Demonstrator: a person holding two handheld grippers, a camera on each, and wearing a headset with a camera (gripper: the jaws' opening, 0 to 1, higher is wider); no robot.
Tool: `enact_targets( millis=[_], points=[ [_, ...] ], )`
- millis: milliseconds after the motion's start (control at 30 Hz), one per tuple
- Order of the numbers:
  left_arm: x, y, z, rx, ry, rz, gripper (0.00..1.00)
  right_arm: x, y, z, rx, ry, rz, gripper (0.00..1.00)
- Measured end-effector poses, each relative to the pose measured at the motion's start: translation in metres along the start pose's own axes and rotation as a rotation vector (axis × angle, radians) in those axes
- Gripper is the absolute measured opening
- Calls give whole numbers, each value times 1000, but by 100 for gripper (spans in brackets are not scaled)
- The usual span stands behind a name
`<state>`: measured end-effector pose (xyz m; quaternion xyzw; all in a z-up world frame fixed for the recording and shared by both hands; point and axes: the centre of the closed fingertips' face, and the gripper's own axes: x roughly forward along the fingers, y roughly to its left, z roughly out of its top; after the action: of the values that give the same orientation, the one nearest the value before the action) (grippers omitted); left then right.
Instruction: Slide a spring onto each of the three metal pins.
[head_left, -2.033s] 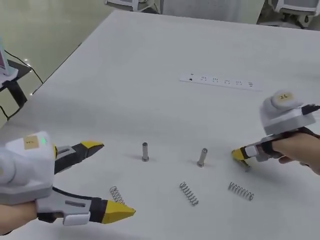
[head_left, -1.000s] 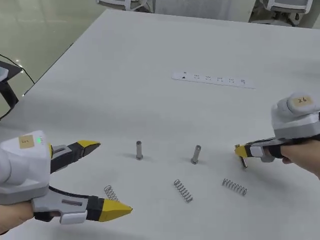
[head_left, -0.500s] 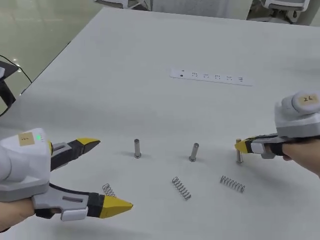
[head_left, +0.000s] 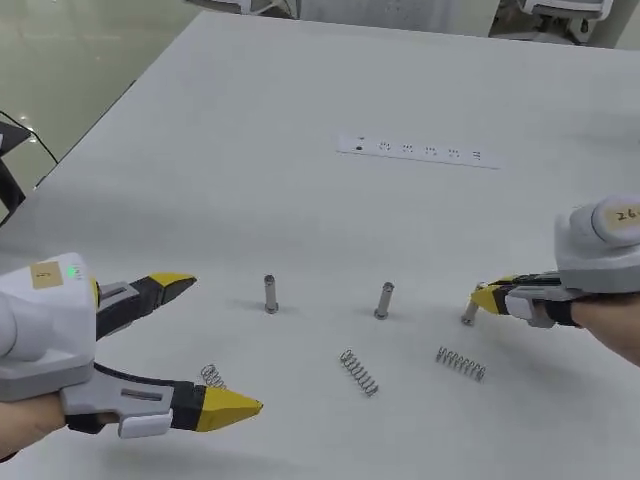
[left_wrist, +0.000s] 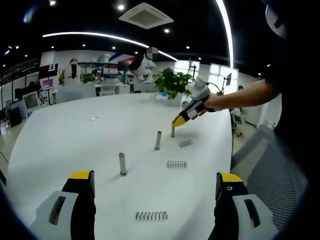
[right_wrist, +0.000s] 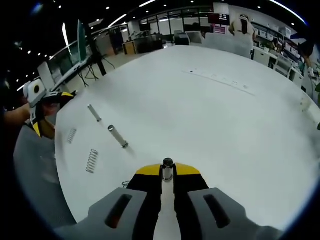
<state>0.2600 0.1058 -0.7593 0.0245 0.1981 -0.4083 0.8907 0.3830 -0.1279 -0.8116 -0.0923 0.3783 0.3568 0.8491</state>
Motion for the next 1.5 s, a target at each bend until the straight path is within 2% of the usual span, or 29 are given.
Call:
enact_targets(
  millis=[433, 633, 733, 933, 1267, 1500],
  points=[
    [-1, -1, 0, 1, -2, -3, 98, -5, 1, -4, -45, 4, -12, 6],
    [-2, -2, -1, 0, -1, -7, 98, -5, 5, -4, -96, 16, -14, 6],
    [-2, -2, -1, 0, -1, -8, 98, -4, 7, -5, -114, 23, 3, 6],
    [-2, -3, 0, 1, 2, -10, 98, -4, 6, -4, -113, 27, -1, 6],
    [-3, -5, -1, -2, 4, -13, 98, -3, 6, -4, -100, 25, 4, 13],
    [-4, -4, 1, 1, 0, -9, 98, -3, 7, -3, -106, 13, 3, 21]
  ],
)
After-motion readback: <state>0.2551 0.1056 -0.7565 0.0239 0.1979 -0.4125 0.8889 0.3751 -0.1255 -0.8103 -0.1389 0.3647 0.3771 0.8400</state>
